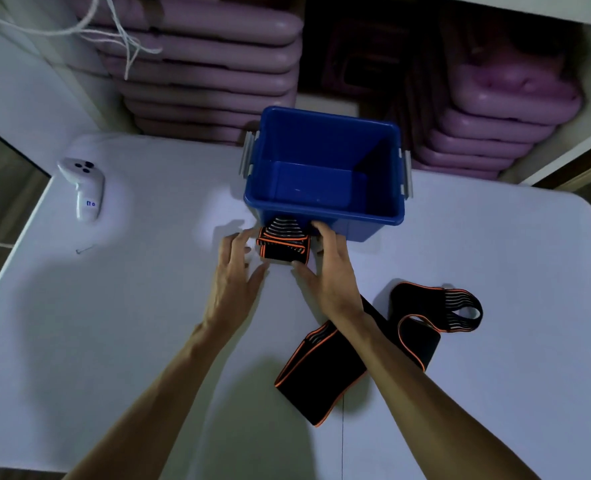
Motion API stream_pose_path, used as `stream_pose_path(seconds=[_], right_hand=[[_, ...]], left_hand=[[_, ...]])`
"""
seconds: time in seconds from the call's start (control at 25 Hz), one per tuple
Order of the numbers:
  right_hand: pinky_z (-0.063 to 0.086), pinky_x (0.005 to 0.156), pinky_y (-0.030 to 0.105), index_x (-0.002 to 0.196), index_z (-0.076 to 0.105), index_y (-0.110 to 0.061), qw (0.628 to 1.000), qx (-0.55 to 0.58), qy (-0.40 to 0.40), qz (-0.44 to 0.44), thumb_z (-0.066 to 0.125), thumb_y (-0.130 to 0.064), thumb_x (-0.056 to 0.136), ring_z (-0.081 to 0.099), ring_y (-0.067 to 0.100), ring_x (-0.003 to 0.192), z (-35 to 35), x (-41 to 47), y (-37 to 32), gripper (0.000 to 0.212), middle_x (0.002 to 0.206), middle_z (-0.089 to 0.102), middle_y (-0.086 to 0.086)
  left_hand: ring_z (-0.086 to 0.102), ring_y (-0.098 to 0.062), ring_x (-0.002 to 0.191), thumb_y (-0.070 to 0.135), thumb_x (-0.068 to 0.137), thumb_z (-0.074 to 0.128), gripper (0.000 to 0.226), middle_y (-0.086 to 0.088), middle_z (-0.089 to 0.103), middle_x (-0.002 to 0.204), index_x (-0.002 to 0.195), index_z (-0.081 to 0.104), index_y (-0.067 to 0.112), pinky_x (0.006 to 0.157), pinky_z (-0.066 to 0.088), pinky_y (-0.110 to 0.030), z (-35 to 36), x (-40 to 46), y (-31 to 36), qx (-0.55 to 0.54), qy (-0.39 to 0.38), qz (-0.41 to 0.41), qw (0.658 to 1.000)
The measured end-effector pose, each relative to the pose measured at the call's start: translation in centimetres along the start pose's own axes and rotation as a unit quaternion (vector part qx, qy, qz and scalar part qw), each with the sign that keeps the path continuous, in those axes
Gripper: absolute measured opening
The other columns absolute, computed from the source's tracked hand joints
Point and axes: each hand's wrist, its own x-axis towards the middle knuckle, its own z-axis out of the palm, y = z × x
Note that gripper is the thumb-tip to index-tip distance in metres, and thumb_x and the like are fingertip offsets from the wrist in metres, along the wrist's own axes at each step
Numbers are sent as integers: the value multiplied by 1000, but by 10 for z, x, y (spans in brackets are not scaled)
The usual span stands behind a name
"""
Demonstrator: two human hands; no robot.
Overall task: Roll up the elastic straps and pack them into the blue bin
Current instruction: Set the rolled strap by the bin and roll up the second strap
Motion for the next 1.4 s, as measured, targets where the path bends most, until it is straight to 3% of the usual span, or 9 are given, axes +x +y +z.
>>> stream_pose_path(seconds=[0.16,0.28,0.4,0.56,0.72,0.88,1.12,1.28,1.4], right_hand=[[36,98,10,141,39,-26,1000,-4,1,1,70,-30,89,45,3,117,-20,-17,3,61,134,42,-6],[46,100,30,128,55,-19,998,-57,0,-3,67,-27,91,53,12,110,-42,-38,17,39,122,52,0],[46,99,34,120,61,-17,998,-64,-29,8,64,-19,93,56,14,106,-65,-62,36,28,113,58,0],[34,113,35,138,50,-25,986,-77,-139,55,52,-11,93,46,18,126,-82,-83,58,46,132,55,2],[41,106,38,139,46,-29,974,-103,-168,114,67,-28,87,48,22,119,-90,-88,74,55,122,54,5],[45,83,29,91,64,-27,975,-81,-155,138,76,-28,83,56,17,93,-91,-92,75,14,102,56,4],[43,93,23,134,47,-37,962,18,-239,131,74,-34,84,53,11,104,-90,-104,57,57,112,53,-8],[28,104,28,111,61,-38,956,-31,-278,92,78,-38,78,30,15,124,-81,-108,53,37,128,38,-4],[39,96,32,89,62,-24,964,-21,-250,85,79,-32,79,46,19,113,-84,-106,51,22,117,54,-2]], left_hand=[[54,-20,106,17,88,66,52,-9,42,128,134,44,7,87,50,-31,0,-35,-5,37,29,-9,999],[56,-23,104,20,89,63,34,-5,49,120,120,57,7,87,51,-38,2,-65,8,30,18,24,999],[57,-16,96,37,90,59,30,2,55,108,108,64,13,80,52,-39,9,-87,26,15,-101,36,994],[46,-14,103,69,76,58,69,5,44,120,127,47,24,87,44,-31,22,-104,39,106,-272,2,956],[45,-19,97,37,74,76,44,2,49,111,104,51,17,76,43,-32,26,-100,45,91,-287,-7,953],[48,-19,85,13,77,73,36,4,54,93,99,45,19,68,37,-28,25,-101,49,49,-280,-44,958],[62,-24,80,19,81,71,31,0,60,84,110,62,18,77,49,-36,9,-83,48,-115,-350,-186,911],[60,-14,79,19,93,59,12,-6,65,91,103,65,17,69,44,-19,-6,-75,49,-97,-364,-190,907],[55,-11,74,20,95,55,10,1,61,82,95,64,15,62,40,-14,-12,-68,45,-48,-341,-189,920]])
